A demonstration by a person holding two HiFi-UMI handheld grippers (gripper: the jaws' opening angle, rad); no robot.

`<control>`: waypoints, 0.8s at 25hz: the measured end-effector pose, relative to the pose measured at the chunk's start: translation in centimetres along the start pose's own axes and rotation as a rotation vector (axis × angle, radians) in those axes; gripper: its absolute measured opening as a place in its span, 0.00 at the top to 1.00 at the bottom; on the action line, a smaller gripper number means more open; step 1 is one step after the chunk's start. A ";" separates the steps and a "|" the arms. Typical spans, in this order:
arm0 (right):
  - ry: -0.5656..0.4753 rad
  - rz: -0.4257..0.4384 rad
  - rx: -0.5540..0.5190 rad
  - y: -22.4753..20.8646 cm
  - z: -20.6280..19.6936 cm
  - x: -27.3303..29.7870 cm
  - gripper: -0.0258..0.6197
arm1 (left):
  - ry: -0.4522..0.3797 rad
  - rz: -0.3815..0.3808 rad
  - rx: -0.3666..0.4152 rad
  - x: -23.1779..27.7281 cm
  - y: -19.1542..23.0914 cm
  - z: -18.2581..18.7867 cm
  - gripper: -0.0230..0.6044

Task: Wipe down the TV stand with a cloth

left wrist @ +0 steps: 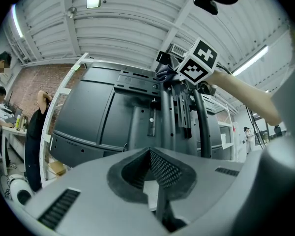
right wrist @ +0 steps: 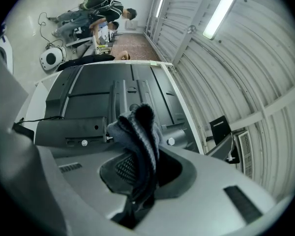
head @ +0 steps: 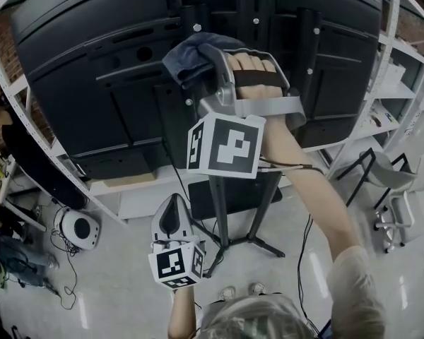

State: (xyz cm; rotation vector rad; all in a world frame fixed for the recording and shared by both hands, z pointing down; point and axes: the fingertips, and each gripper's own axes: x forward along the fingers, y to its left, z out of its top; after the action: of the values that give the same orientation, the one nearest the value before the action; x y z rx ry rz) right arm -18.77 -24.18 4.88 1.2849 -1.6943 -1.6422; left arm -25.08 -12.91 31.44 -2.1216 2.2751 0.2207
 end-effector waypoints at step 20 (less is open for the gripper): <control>0.011 0.065 0.002 4.4 -1.1 -1.8 0.87 | 0.019 -0.003 -0.015 -0.2 -0.5 -0.9 0.94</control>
State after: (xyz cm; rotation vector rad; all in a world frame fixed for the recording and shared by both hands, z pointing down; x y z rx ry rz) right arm -18.37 -23.84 9.74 1.2253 -1.7137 -1.5937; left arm -24.46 -12.85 32.27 -2.1432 2.2876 0.2194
